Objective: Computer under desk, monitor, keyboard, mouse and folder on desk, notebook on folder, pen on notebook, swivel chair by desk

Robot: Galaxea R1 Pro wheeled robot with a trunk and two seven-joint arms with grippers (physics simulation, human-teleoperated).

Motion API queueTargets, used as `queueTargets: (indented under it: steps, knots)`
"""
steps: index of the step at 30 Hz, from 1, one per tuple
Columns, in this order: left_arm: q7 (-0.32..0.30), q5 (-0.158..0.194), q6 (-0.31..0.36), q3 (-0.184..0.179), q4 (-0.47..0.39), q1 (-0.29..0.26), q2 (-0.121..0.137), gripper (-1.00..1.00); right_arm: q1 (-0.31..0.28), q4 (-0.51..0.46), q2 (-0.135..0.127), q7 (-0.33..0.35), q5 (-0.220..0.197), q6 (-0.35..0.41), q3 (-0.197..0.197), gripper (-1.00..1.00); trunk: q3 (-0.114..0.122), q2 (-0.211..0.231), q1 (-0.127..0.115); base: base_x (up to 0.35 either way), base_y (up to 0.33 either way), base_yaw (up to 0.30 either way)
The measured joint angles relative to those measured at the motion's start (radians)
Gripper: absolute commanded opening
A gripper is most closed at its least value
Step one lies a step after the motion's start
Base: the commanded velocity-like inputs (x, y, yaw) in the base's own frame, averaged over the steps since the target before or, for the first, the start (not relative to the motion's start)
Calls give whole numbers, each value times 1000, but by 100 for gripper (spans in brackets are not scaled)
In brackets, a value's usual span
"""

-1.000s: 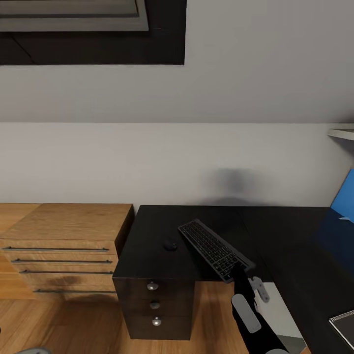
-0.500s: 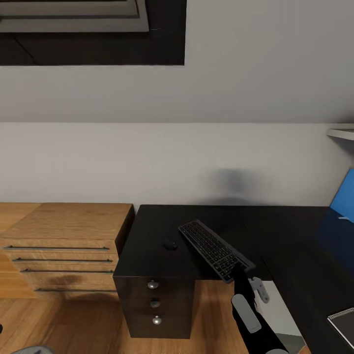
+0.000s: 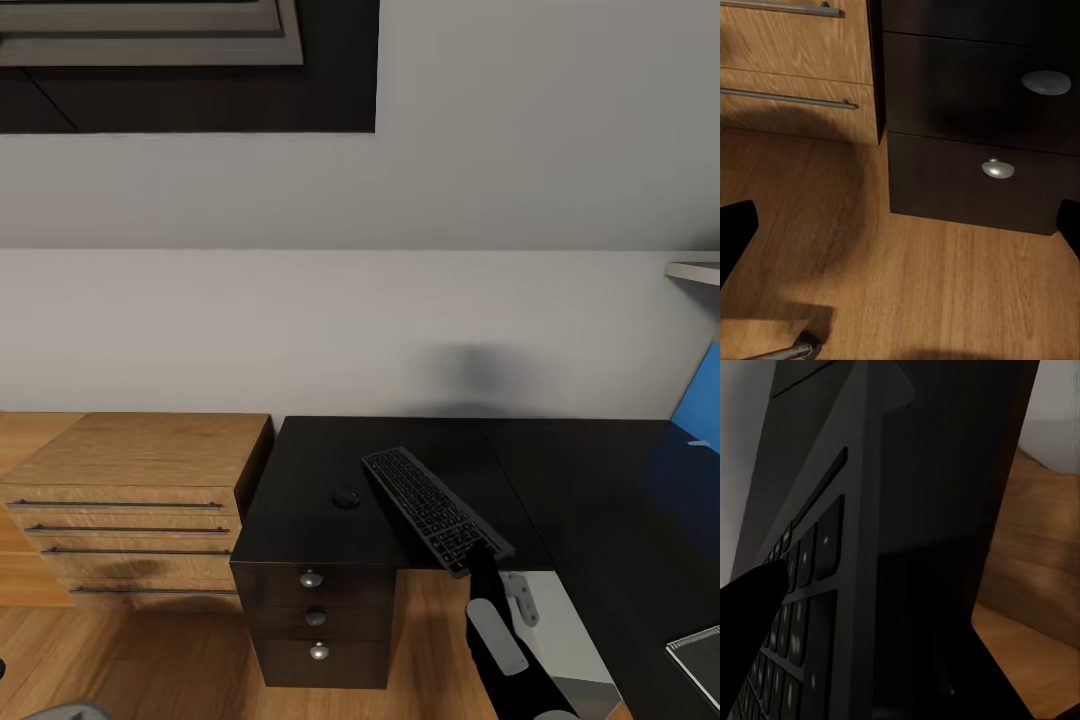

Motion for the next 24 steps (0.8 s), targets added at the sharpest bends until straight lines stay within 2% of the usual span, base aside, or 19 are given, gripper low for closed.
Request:
queueTargets:
  steps: [11, 24]
  knots:
    - [0, -1, 0, 0, 0, 0, 0, 100, 0, 5, 4, 9, -33, -6, 8, -100, 0, 0, 0, 0, 0, 0]
    - [0, -1, 0, 0, 0, 0, -3, 100, 0, 11, 2, 17, -28, -4, 10, -100, 0, 0, 0, 0, 0, 0]
